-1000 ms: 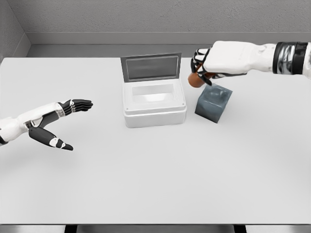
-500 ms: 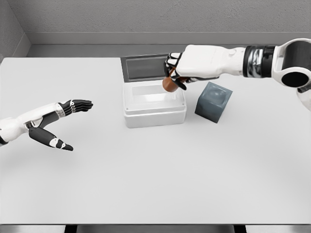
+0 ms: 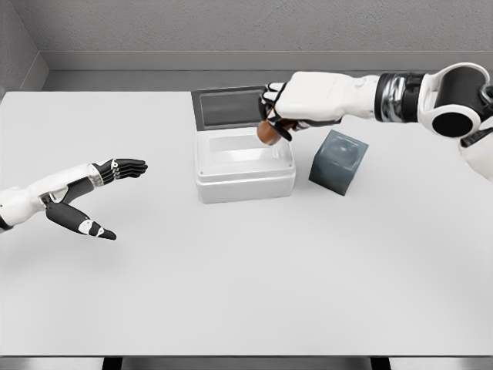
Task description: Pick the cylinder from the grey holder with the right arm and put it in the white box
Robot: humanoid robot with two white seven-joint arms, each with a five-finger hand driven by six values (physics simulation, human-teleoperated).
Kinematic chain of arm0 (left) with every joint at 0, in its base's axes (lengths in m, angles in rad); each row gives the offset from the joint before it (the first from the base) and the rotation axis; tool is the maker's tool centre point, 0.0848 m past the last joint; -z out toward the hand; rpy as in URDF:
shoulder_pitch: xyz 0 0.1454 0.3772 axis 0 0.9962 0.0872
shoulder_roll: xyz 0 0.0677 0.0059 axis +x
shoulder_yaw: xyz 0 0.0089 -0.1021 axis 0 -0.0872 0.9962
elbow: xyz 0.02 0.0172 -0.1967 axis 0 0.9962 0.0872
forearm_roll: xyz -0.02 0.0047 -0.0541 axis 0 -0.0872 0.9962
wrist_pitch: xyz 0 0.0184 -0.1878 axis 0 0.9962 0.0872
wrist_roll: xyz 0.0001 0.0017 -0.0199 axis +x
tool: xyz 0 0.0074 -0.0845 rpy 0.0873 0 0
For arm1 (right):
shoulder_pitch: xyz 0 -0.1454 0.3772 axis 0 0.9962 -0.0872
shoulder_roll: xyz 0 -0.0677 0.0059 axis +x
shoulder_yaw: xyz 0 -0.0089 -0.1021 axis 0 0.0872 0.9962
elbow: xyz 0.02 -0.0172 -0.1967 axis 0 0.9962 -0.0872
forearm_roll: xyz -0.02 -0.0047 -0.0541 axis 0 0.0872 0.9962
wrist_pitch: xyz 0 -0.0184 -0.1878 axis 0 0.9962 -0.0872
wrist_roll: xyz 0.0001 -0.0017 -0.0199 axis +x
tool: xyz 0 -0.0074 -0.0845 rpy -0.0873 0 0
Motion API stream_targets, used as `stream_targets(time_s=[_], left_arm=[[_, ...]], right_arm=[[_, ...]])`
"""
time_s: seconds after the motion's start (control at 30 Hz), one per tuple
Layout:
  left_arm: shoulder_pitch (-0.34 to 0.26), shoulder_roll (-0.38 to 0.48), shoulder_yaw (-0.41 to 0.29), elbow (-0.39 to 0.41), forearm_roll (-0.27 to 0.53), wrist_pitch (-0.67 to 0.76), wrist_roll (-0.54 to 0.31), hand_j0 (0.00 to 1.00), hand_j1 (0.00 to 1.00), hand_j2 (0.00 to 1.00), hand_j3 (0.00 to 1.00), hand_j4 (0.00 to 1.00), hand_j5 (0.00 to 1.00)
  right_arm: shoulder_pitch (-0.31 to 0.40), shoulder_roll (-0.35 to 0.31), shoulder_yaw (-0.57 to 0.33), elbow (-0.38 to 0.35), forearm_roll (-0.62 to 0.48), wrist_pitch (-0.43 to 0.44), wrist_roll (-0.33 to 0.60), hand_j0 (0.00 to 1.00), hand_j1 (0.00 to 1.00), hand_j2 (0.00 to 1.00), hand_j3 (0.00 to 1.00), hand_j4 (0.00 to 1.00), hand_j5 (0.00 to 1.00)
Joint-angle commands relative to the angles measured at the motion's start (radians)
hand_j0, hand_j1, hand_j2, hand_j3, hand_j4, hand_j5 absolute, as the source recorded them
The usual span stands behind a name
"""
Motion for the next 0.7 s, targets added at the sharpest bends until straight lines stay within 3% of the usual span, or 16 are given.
stream_targets(time_s=[0.0,0.67], left_arm=[[0.000,0.001,0.001,0.000,0.008,0.001,0.000,1.00,1.00,1.00,1.00,1.00,1.00],[0.005,-0.001,0.000,-0.005,0.008,0.001,0.000,1.00,1.00,1.00,1.00,1.00,1.00]], right_arm=[[0.002,0.000,0.001,0.015,-0.003,0.003,-0.001,0.18,0.18,0.18,0.18,0.18,0.18],[0.000,0.034,0.040,0.056,0.026,0.017,-0.001,0.19,0.19,0.19,0.19,0.19,0.19]])
